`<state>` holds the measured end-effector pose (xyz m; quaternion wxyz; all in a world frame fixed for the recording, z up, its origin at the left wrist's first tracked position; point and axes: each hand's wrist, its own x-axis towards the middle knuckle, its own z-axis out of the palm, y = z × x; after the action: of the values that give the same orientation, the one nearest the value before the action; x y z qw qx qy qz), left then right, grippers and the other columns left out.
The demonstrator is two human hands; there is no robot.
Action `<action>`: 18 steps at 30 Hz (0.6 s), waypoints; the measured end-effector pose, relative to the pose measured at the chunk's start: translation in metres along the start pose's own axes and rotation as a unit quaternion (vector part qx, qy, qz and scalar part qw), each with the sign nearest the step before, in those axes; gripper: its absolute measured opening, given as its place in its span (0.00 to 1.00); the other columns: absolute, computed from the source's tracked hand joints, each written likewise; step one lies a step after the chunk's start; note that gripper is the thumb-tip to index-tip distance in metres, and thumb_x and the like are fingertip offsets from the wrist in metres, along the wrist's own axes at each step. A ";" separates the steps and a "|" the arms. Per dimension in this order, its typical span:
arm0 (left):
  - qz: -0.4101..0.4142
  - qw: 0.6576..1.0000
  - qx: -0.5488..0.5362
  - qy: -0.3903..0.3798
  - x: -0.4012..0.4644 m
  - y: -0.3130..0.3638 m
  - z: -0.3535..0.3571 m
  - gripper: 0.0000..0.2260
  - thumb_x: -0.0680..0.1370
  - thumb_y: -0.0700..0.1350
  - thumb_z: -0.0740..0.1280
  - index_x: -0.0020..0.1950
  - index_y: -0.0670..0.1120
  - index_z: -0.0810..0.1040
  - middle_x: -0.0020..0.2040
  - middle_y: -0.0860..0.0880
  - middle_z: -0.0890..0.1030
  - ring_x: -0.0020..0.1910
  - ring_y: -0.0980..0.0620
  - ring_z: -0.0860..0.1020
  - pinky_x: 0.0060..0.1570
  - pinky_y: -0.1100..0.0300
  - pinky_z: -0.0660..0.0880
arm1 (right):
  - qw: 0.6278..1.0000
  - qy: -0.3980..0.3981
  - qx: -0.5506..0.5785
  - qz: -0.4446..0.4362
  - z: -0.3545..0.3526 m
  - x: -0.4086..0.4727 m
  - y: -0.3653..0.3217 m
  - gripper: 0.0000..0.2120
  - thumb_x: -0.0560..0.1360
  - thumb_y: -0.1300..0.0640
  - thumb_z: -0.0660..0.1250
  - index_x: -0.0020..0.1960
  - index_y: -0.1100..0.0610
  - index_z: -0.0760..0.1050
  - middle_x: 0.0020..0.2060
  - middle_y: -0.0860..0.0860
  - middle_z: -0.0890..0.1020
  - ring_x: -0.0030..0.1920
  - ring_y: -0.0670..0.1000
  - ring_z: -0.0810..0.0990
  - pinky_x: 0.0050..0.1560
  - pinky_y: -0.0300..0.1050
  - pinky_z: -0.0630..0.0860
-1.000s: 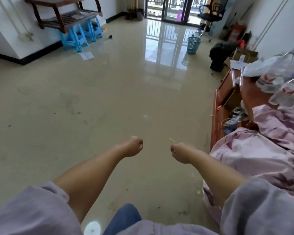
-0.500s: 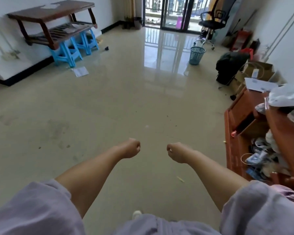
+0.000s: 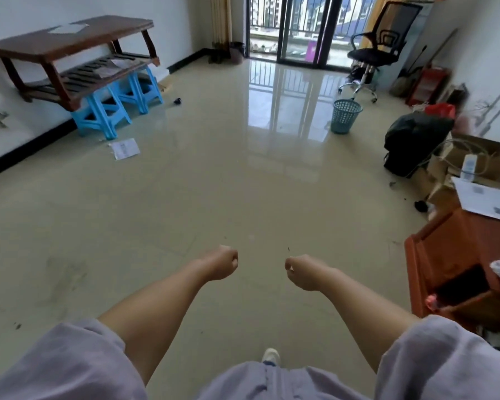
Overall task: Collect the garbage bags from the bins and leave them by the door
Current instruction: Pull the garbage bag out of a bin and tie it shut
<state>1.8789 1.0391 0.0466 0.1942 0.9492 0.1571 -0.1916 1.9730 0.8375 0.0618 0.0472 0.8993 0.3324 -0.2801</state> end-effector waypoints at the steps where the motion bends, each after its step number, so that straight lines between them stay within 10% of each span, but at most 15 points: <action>1: -0.002 1.000 -0.004 0.002 0.024 0.002 -0.014 0.13 0.78 0.43 0.56 0.56 0.43 0.79 0.58 0.42 0.80 0.56 0.43 0.78 0.54 0.55 0.74 | 1.000 -0.007 -0.010 -0.003 -0.018 0.022 0.011 0.16 0.80 0.56 0.53 0.64 0.58 0.71 0.61 0.58 0.77 0.60 0.59 0.76 0.58 0.47 0.73; 18: -0.030 0.998 0.003 -0.059 0.403 -0.040 -0.188 0.17 0.81 0.52 0.54 0.52 0.41 0.76 0.56 0.39 0.79 0.54 0.40 0.77 0.49 0.55 0.72 | 0.998 -0.051 -0.024 -0.016 -0.224 0.410 0.076 0.19 0.82 0.50 0.49 0.67 0.57 0.68 0.64 0.56 0.73 0.63 0.59 0.74 0.61 0.52 0.72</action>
<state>2.2745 1.2452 0.0227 0.1948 0.9315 0.1735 -0.2535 2.3815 1.0736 0.0221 0.0808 0.8769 0.3507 -0.3187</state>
